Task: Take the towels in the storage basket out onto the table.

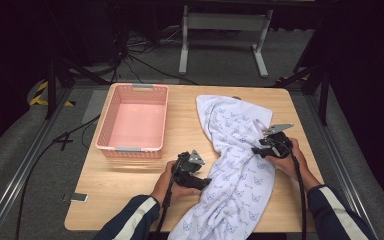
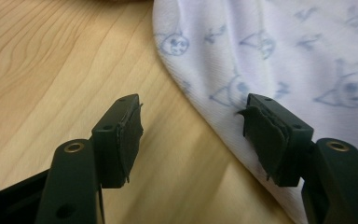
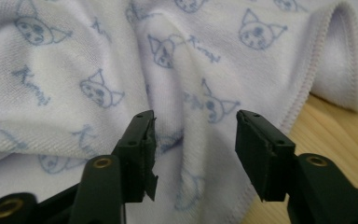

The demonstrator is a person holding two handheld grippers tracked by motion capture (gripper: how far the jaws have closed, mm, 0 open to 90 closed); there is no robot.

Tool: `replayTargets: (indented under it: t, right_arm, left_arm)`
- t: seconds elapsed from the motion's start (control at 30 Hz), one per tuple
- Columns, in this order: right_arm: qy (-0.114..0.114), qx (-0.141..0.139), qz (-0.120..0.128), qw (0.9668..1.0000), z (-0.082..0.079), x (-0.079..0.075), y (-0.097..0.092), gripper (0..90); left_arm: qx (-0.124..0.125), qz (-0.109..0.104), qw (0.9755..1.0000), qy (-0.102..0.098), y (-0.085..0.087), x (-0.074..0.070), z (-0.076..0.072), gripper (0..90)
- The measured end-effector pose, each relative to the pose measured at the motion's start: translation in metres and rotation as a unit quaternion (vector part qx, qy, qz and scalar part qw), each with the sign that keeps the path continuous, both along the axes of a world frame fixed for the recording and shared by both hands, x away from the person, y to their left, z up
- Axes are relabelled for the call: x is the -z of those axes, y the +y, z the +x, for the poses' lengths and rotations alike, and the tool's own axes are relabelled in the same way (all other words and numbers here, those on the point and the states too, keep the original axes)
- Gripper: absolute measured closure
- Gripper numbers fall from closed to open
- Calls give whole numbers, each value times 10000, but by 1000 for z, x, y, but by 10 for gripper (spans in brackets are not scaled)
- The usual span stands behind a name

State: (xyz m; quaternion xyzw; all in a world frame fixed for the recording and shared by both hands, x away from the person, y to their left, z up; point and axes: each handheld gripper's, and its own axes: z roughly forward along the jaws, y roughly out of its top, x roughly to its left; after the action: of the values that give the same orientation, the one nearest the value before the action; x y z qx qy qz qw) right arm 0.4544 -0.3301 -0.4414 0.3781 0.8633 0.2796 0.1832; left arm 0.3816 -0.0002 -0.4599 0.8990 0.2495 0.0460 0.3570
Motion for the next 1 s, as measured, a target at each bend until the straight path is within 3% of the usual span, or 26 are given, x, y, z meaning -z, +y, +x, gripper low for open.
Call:
replayTargets:
  t: [0.03, 0.07, 0.17, 0.23, 0.27, 0.33, 0.4, 0.47, 0.53, 0.67, 0.73, 0.8, 0.9, 0.93, 0.97, 1.0]
  right_arm:
    - [-58, 88, -27, 9999, -2, 0, -6, 582]
    - [-101, 137, 139, 9998, -6, 1, -15, 650]
    - [74, 210, 112, 9997, -10, 4, -30, 645]
    - [76, 308, 296, 9991, -13, 5, -37, 643]
    - [77, 331, 264, 9991, -14, 5, -37, 641]
    - [77, 348, 266, 9990, -15, 5, -39, 659]
    - [87, 262, 378, 9989, -16, 6, -38, 774]
    - [93, 161, 337, 9993, -17, 5, -37, 844]
    - [-57, 141, 313, 9994, -19, -1, -38, 852]
    - [-445, 267, 856, 9950, -31, -27, -53, 856]
    - [-523, 352, 942, 9936, -38, -37, -60, 856]
    - [-511, 520, 833, 9939, -47, -41, -67, 855]
    - [-221, 722, 580, 9955, -58, -38, -76, 853]
    - [-221, 722, 580, 9955, -58, -38, -76, 853]
    - [119, 817, 287, 9962, -62, -29, -79, 844]
    - [119, 817, 287, 9962, -62, -29, -79, 844]
  left_arm:
    - [142, -64, 9999, 52, -5, 2, 0, 404]
    - [225, 7, 9997, -7, -8, 2, 0, 430]
    - [272, 122, 9994, -164, -16, 2, -1, 442]
    - [239, 106, 9996, -139, -19, 2, -3, 435]
    - [392, 101, 9991, -152, -20, 1, -3, 453]
    - [667, 38, 9977, -119, -21, 2, -6, 652]
    - [821, 31, 9966, -48, -23, 1, -8, 792]
    - [854, 64, 9961, -208, -23, 0, -10, 842]
    - [821, 31, 9964, -190, -19, -1, -10, 850]
    - [601, -289, 9964, -524, -5, -19, -14, 854]
    - [507, -465, 9953, -681, 2, -30, -19, 854]
    - [532, -673, 9942, -651, 5, -37, -26, 853]
    - [872, -487, 9923, -726, -5, -40, -43, 854]
    - [872, -487, 9923, -726, -5, -40, -43, 854]
    - [1185, -489, 9901, -568, -15, -38, -52, 851]
    - [1185, -489, 9901, -568, -15, -38, -52, 844]
